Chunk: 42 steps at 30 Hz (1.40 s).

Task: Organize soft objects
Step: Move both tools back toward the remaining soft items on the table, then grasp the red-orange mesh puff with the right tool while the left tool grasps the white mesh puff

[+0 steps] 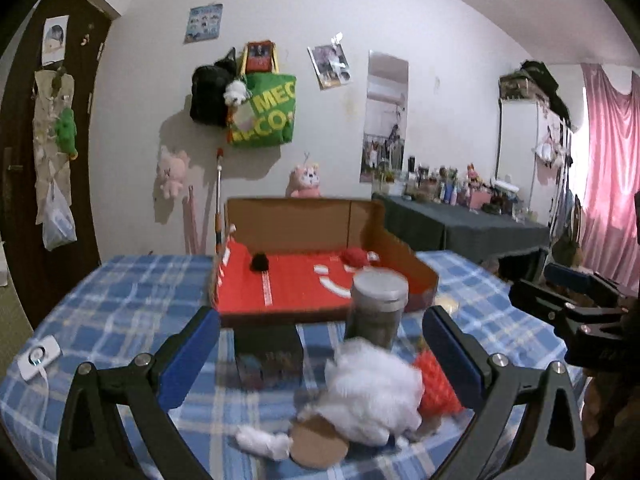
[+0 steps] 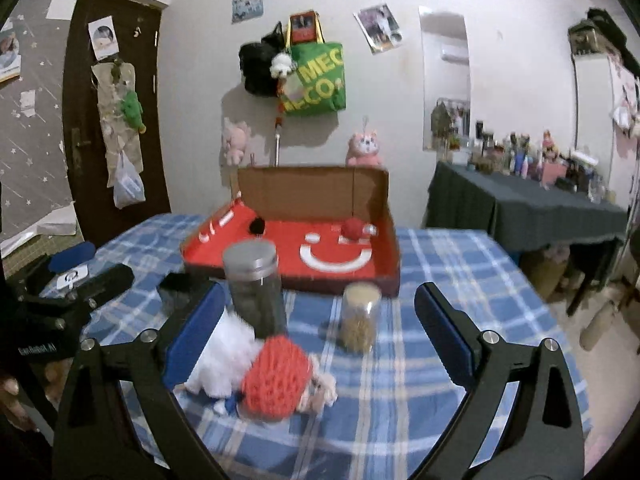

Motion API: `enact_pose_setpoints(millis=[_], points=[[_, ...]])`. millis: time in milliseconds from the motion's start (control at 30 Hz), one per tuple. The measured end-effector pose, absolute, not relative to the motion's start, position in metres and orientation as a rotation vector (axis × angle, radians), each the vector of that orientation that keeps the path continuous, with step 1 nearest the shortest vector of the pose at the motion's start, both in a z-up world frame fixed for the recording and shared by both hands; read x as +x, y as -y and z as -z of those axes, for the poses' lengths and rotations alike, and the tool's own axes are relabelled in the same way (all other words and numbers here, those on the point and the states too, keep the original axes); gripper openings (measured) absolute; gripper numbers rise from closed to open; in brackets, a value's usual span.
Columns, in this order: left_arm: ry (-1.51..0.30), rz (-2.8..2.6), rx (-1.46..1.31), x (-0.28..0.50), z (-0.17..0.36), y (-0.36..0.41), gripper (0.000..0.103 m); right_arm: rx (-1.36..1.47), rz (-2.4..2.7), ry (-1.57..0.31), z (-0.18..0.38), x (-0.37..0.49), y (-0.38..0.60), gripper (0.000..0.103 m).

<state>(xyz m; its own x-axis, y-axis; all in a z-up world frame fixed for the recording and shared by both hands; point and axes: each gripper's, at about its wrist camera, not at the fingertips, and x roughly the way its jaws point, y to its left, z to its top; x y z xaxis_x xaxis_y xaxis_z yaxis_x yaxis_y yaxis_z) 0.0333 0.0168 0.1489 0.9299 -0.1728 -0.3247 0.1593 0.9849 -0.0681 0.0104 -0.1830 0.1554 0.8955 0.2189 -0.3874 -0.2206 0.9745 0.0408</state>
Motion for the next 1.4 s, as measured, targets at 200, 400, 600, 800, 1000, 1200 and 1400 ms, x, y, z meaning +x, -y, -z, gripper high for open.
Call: enact_pose_setpoints(millis=[200,400,600,800,1000,1200,1400], points=[[-0.432,0.212,-0.053,0.04,-0.108,-0.009,0.103,0.01,-0.233,-0.469,-0.119,0.017,0.184,0.097],[-0.497,0.24,-0.036,0.047,-0.084,-0.001,0.103,0.052,-0.265,-0.542,-0.093,0.029,0.191,0.097],[-0.527,0.264,-0.029,0.053,-0.076,0.004,0.103,0.099,-0.361,-0.6,-0.083,0.04,0.198,0.097],[-0.577,0.301,-0.043,0.068,-0.07,0.007,0.103,0.175,-0.5,-0.672,-0.072,0.06,0.204,0.097],[-0.616,0.368,-0.045,0.084,-0.064,0.015,0.078,0.244,-0.637,-0.764,-0.054,0.084,0.201,0.064],[-0.628,0.424,-0.03,0.086,-0.055,0.02,0.047,0.292,-0.68,-0.734,-0.053,0.083,0.205,0.037],[-0.602,0.433,-0.032,0.079,-0.063,0.016,0.034,0.305,-0.68,-0.698,-0.06,0.079,0.21,0.032]])
